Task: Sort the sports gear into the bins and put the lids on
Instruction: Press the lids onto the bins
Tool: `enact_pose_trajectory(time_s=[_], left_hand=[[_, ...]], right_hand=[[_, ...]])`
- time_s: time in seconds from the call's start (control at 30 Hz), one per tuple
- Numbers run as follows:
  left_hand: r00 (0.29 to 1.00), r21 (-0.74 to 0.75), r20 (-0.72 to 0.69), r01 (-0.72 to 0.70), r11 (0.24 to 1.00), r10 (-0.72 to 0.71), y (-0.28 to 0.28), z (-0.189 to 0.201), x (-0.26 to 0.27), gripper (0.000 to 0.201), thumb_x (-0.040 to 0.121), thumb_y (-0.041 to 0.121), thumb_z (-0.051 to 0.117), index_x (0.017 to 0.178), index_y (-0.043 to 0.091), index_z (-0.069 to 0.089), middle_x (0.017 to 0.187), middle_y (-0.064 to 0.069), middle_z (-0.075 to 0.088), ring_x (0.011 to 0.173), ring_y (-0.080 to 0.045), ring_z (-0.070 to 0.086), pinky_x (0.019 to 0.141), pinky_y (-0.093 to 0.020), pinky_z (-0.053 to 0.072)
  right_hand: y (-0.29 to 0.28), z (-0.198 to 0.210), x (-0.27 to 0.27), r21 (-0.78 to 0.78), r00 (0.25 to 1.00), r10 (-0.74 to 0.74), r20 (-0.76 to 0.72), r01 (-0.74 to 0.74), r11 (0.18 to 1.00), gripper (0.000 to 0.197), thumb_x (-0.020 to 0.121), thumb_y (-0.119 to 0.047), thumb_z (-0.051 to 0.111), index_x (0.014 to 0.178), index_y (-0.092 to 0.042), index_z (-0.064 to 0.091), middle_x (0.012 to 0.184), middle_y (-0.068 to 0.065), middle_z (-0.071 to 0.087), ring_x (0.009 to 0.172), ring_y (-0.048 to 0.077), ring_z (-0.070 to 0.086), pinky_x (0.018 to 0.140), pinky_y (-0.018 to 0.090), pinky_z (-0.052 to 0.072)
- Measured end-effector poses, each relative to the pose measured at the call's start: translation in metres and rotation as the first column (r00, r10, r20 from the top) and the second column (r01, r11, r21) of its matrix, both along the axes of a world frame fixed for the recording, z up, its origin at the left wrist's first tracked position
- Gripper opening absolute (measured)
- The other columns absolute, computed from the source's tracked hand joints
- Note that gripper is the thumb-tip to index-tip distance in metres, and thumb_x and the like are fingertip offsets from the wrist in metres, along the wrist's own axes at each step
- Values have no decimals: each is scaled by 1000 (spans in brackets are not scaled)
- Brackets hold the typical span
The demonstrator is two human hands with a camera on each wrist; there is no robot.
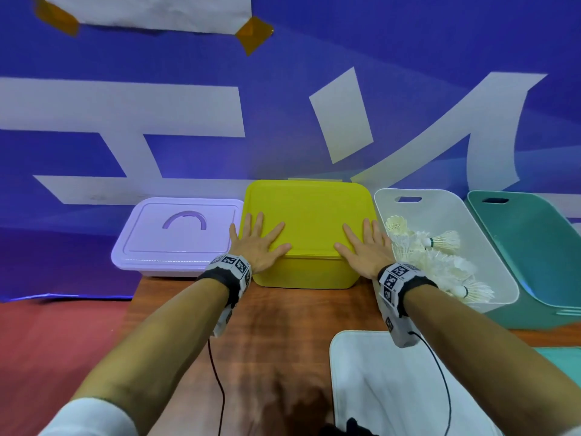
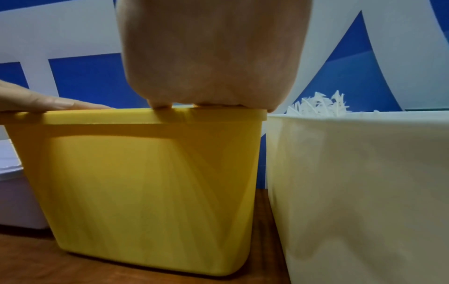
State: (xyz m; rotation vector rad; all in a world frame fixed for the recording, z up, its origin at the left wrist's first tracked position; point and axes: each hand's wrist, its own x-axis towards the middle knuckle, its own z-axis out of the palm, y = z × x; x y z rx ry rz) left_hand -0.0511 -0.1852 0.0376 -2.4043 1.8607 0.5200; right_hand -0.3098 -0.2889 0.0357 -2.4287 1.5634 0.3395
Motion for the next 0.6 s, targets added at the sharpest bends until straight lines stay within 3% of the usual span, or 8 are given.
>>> enact_pose_trajectory(time_s=[0.23,0.47,0.6], left_hand=[[1000,23,-11,-19,1000,19,-5,2,1,71,85,83,18,149,56,2,163,3,-15,148,-24,-20,115,-64,-3],[999,33,5,-32,999,32,-2,2,-2,72,84,84,16,148,56,0,163,4,-17,148,-23,-21,113,-67,-5],[998,21,37,-46,999,45,-3,14,-8,73,86,81,24,151,50,10,164,0,-4,150,-28,-8,112,-69,1]], right_hand=[[-3,-2,1,6,1000,-13,-19,13,1000,74,88,-78,9,153,-44,-6,161,9,-21,148,25,-23,119,47,-6],[-1,-1,1,9,999,-20,-31,20,1000,74,88,-78,9,153,-45,-6,162,8,-19,148,26,-21,119,49,-4],[2,5,5,-57,999,-3,-53,0,998,73,91,-74,10,155,-39,1,163,12,-6,150,33,-7,118,54,5]])
